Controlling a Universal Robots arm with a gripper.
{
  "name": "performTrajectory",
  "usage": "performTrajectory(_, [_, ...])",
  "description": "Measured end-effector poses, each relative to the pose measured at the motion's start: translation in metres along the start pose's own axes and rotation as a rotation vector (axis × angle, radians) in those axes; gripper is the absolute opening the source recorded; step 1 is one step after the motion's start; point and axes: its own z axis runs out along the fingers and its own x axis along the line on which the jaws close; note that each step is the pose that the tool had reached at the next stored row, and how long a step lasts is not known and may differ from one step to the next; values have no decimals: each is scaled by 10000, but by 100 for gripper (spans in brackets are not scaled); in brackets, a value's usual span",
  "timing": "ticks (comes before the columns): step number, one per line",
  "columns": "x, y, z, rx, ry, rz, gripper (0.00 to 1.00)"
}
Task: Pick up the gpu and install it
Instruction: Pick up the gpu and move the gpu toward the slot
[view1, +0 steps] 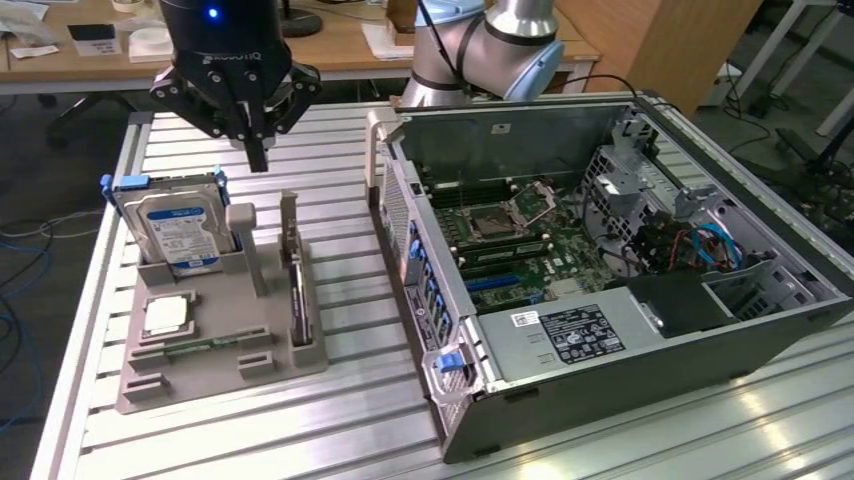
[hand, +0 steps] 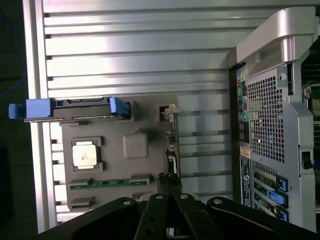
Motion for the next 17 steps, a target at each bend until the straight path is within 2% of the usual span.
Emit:
performTrajectory(11, [0, 0, 0, 0, 0, 0, 11])
performTrajectory(13, [0, 0, 0, 0, 0, 0, 24])
performTrajectory(14, [0, 0, 0, 0, 0, 0, 24])
performTrajectory(17, [0, 0, 0, 0, 0, 0, 41])
